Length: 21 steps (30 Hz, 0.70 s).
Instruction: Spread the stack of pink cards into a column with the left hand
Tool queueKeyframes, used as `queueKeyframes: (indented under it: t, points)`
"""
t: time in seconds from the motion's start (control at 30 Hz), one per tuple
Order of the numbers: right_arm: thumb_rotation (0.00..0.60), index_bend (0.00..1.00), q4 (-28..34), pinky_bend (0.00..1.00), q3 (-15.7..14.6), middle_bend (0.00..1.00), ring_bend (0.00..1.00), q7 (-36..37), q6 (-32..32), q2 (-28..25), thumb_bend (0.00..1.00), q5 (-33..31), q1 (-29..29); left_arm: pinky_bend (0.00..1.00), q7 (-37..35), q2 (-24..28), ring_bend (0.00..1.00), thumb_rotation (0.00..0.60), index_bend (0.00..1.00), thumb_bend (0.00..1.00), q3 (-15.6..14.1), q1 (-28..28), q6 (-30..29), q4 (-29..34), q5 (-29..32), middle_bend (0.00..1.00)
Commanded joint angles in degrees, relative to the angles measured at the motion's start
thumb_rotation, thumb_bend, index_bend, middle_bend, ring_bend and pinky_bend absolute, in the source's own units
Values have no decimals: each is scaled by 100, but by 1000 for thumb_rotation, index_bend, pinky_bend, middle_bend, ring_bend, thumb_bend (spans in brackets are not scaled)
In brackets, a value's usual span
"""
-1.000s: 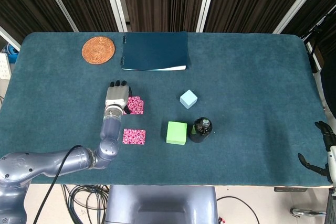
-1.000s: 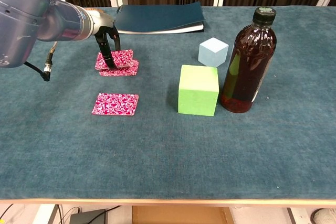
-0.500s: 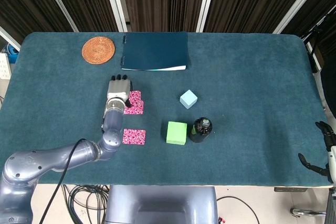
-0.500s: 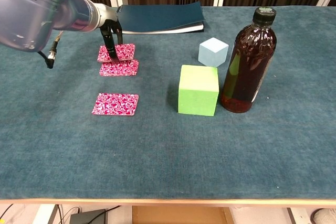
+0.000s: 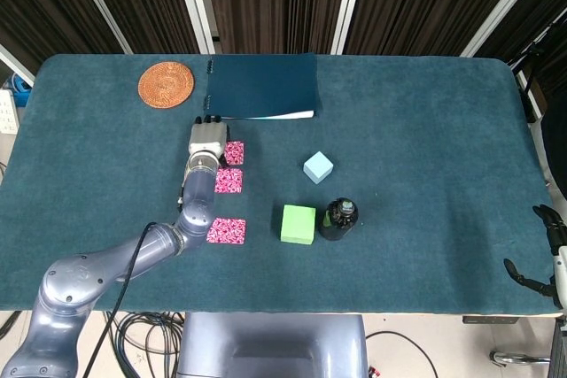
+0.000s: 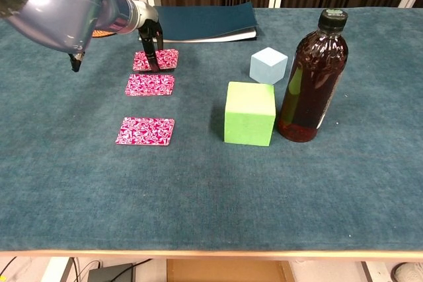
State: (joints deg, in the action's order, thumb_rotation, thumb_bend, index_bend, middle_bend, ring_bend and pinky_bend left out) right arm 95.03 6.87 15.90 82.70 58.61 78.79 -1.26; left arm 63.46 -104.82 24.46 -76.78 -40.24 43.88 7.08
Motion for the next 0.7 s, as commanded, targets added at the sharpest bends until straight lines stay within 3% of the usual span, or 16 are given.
queueKeyframes:
  t: [0.03,0.2,0.47,0.7]
  points:
    - [600,101,0,186,0,69,142,-5,-8,3,267,-4,-3,0,-23,-112,16,600,489,216,52,-63,153,-202,-40,157]
    - [600,101,5,186,1,69,142,-9,-5,1,268,-7,-1,0,50,-200,13,600,444,180,53,-84,230,-373,-4,150]
    - [600,101,17,186,-1,69,142,0,-3,-6,268,-1,4,0,85,-186,7,600,257,143,98,-111,190,-414,-150,128]
    - [600,101,10,186,-7,70,142,18,-17,-5,268,4,1,0,-346,235,6,600,236,126,231,33,84,308,-589,127]
